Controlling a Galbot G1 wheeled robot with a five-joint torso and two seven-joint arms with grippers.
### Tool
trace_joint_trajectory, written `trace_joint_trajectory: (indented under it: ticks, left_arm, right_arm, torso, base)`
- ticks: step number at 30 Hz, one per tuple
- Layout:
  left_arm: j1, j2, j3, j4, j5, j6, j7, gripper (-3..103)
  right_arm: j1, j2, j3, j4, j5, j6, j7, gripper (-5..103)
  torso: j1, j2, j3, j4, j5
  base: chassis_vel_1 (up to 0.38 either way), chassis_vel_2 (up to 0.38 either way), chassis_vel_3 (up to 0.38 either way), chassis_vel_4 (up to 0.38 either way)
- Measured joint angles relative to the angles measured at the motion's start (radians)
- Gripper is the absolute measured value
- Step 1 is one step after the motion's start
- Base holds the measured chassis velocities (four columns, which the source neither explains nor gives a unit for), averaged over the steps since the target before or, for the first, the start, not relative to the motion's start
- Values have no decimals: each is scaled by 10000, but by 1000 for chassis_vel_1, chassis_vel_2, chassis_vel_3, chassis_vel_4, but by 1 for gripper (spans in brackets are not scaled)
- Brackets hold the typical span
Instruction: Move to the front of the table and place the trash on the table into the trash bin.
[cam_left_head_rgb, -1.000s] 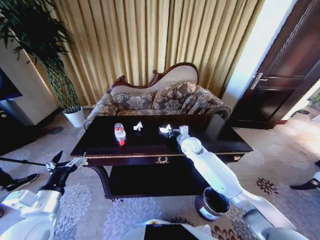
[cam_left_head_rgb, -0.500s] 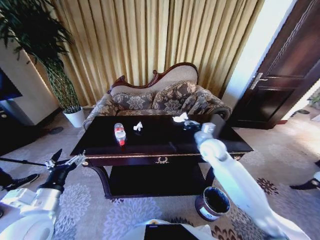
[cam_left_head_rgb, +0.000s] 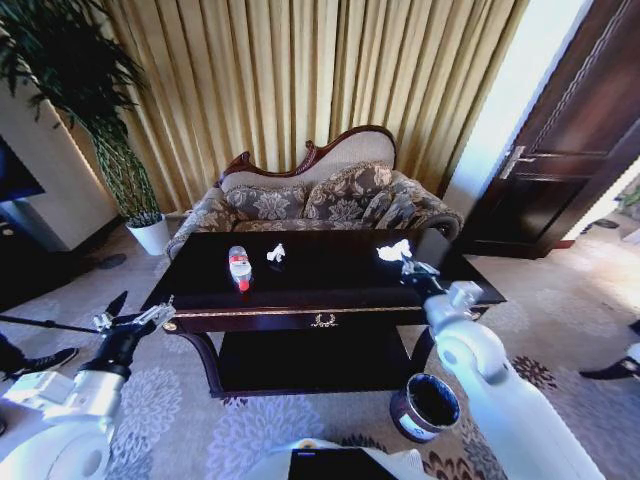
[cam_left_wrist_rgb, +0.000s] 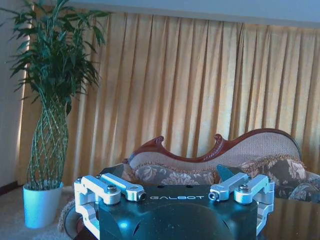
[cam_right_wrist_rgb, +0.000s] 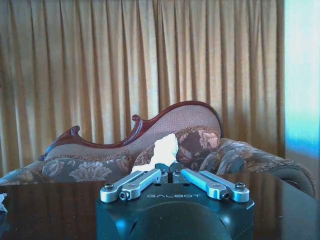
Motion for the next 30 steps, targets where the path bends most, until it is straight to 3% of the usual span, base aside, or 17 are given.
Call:
trace_joint_trajectory:
  ticks: [7, 22, 30]
  left_arm:
    - [172, 43, 44, 22, 102, -220, 93, 100]
    - [166, 8, 68, 46, 107, -266, 154, 100]
    - [167, -136, 78, 20, 138, -271, 158, 100]
  right_arm:
    - [-753, 281, 596, 657, -60, 28, -29, 0]
    - [-1086, 509, 358, 641, -509, 201, -32, 0]
    - [-779, 713, 285, -2089, -1479, -120, -33, 0]
  torso:
    - [3, -2, 1, -1, 1]
    - [-9, 6, -3, -2, -1]
    - [10, -8, 7, -2, 2]
  base:
    - [58, -63, -56, 64]
    - [192, -189, -196, 186]
    - [21, -22, -19, 31]
